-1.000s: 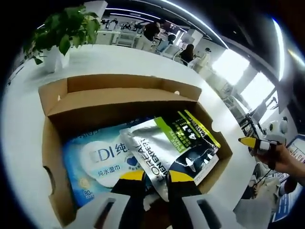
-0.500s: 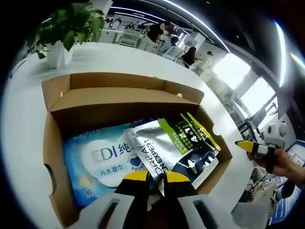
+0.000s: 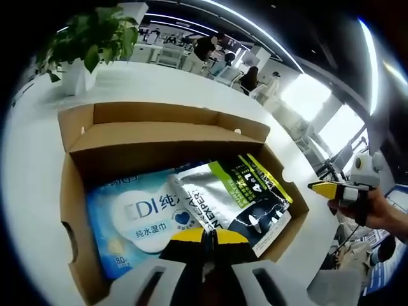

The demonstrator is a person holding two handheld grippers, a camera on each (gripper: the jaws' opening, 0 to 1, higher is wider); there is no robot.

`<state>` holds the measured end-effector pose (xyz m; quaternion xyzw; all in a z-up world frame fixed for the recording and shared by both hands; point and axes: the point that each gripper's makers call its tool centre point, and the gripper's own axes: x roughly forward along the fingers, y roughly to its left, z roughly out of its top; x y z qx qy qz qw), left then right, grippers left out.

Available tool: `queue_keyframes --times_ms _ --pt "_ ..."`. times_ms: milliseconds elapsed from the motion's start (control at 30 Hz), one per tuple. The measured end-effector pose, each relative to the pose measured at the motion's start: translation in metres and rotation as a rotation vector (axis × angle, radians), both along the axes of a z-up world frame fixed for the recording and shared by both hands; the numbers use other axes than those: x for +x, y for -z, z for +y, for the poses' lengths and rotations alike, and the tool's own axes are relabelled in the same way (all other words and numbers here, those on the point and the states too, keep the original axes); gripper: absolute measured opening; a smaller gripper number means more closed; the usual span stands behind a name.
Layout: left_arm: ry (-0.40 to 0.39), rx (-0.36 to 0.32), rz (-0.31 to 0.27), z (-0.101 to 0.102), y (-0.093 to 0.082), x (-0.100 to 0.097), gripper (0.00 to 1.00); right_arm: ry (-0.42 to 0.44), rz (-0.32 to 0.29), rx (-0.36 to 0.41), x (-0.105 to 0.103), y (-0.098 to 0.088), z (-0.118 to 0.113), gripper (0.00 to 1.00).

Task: Operate the shoe box by opening the lid, removing the specified soft item, and placing it in the target area until the item is outside and the box remains undamaged.

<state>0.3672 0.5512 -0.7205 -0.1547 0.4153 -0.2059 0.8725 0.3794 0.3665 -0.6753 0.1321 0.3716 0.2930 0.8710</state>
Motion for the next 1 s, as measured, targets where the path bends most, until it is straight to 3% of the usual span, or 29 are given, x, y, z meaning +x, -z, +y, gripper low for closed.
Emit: queue_keyframes --times_ms 600,1000 --pt "-0.029 -0.038 0.001 0.011 0.003 0.000 0.03 -0.112 0.013 0.005 0.007 0.003 0.057 0.15" --pt "-0.036 -0.051 -0.005 0.012 0.003 0.000 0.03 -0.128 0.026 -0.035 0.012 0.016 0.068 0.15"
